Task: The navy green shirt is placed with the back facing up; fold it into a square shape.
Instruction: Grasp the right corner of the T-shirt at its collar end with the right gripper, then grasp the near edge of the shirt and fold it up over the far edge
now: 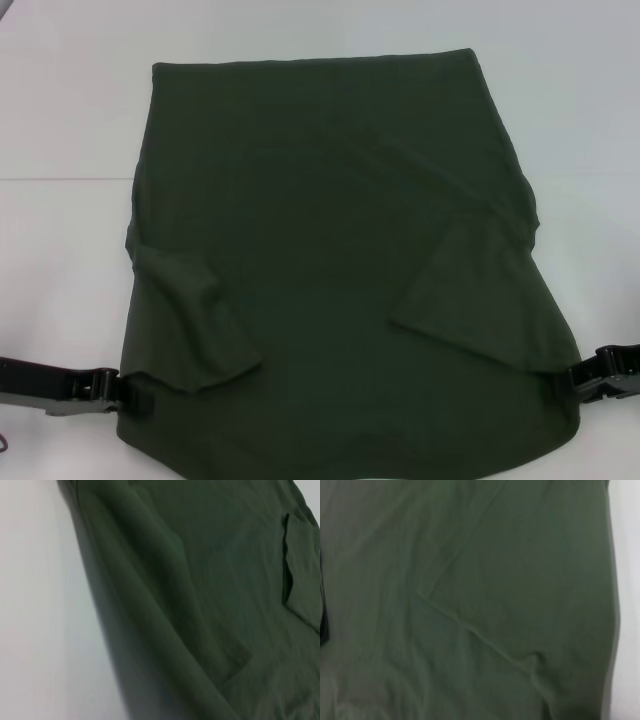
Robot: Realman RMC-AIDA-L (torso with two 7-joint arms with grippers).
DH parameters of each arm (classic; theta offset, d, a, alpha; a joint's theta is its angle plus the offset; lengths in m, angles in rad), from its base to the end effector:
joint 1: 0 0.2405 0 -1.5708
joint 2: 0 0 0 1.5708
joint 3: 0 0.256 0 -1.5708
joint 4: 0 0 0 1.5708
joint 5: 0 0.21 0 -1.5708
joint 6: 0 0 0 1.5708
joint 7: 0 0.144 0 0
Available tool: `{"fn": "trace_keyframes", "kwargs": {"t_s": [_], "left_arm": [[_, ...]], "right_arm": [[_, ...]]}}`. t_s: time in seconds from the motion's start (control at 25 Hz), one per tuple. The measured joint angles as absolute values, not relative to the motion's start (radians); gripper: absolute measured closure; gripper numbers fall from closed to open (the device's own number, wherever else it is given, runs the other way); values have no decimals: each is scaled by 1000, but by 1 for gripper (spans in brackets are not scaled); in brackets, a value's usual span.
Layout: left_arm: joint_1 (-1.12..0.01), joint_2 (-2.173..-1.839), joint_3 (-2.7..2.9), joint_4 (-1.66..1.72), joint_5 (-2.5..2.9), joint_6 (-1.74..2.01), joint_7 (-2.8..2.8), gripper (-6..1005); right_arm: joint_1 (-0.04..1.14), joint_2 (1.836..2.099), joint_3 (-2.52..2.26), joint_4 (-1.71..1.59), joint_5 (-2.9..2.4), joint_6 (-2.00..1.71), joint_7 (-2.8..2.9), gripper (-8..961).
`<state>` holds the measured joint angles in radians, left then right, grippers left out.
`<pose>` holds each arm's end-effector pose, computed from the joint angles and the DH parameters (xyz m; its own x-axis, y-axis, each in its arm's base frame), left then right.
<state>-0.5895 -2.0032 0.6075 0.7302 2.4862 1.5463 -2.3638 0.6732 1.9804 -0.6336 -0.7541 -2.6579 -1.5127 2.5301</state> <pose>-0.3114 0.3344 0.0320 0.2045 0.9544 0.2176 0.9784 -0.1922 -0.0768 0.3076 0.3572 0.0461 0.1511 -0.9749 -0.1632 -0.9644 -0.1092 -0.2407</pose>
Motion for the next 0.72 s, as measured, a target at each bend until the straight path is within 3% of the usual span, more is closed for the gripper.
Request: {"fn": "trace_keyframes", "kwargs": {"t_s": [0.4, 0.48, 0.72], "left_arm": [[-589, -2000, 607, 730, 2486, 1546, -2363, 968], [-589, -1999, 607, 730, 2486, 1546, -2363, 968], [-586, -1993, 607, 730, 2480, 1548, -2359, 968]], "right_arm": [[674, 1980, -644, -754, -2658, -1511, 2528, 639], [674, 1980, -644, -754, -2657, -1511, 2525, 873], [673, 1980, -646, -756, -2655, -1532, 2491, 911]]}}
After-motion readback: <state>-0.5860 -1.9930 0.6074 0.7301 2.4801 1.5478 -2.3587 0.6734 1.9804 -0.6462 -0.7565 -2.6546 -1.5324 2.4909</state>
